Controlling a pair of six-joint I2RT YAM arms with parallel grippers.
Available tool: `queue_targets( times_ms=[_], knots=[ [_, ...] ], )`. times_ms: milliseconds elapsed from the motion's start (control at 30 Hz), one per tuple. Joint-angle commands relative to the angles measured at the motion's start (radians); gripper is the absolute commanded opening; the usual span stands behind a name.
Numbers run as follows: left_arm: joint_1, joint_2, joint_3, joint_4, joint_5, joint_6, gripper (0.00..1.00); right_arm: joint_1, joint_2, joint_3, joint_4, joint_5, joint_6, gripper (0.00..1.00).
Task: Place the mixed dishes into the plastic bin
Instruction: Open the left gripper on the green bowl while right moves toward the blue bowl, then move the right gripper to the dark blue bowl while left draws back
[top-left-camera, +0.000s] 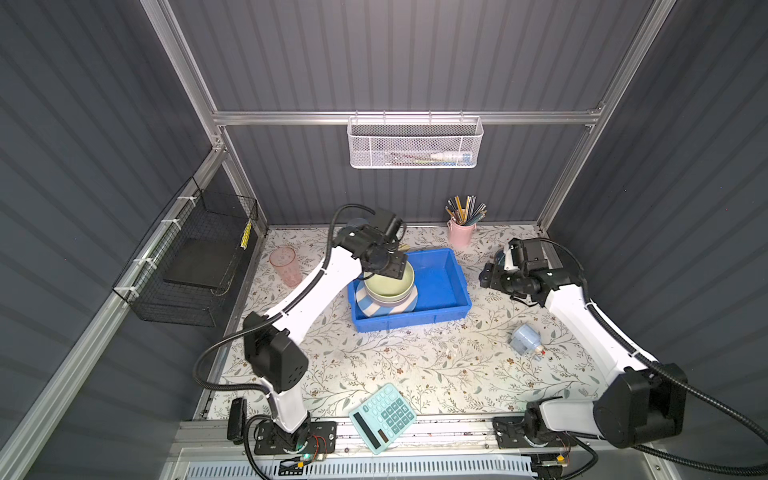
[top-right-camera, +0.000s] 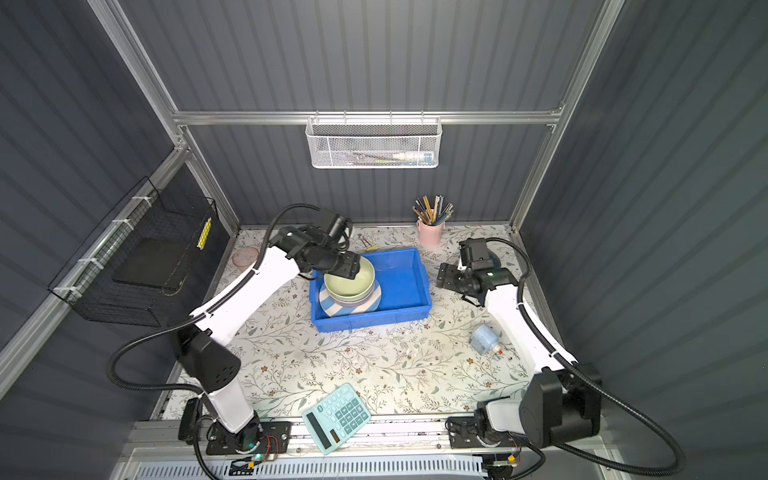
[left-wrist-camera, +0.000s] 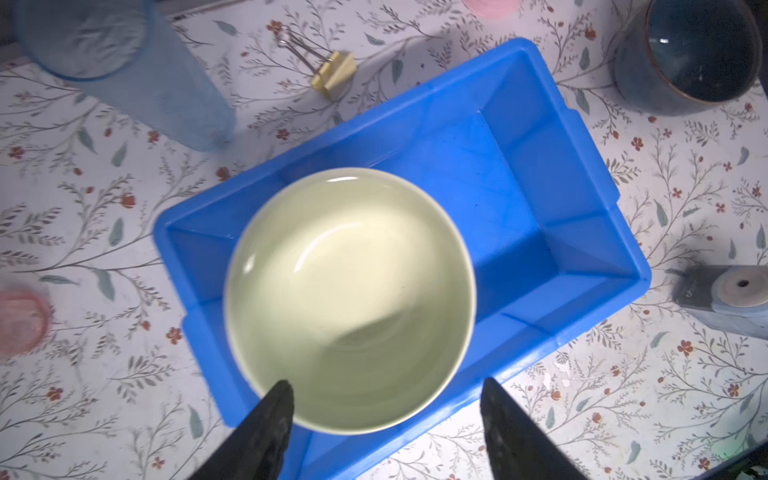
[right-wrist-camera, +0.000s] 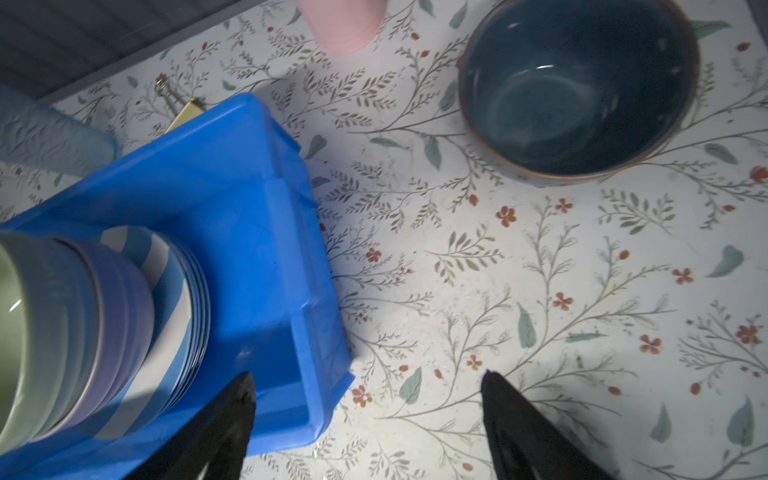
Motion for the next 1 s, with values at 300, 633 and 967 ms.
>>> queue_targets(
  times_ms=[300, 633, 967],
  knots=[
    [0.23, -0.281, -0.33, 0.127, 0.005, 0.031, 0.99, -0.243, 0.237, 0.182, -0.044, 0.068, -0.038, 0.82],
    [0.372, -0.329, -0.53, 0.2, 0.055, 0.039, 0.99, -0.331, 0.406, 0.299, -0.061, 0.071, -0.062, 0.72],
    [0.405, -0.352, -0.629, 0.254, 0.074, 0.06, 0.99, -0.4, 0.558, 0.359, -0.035, -0.014, -0.063, 0.52]
  ],
)
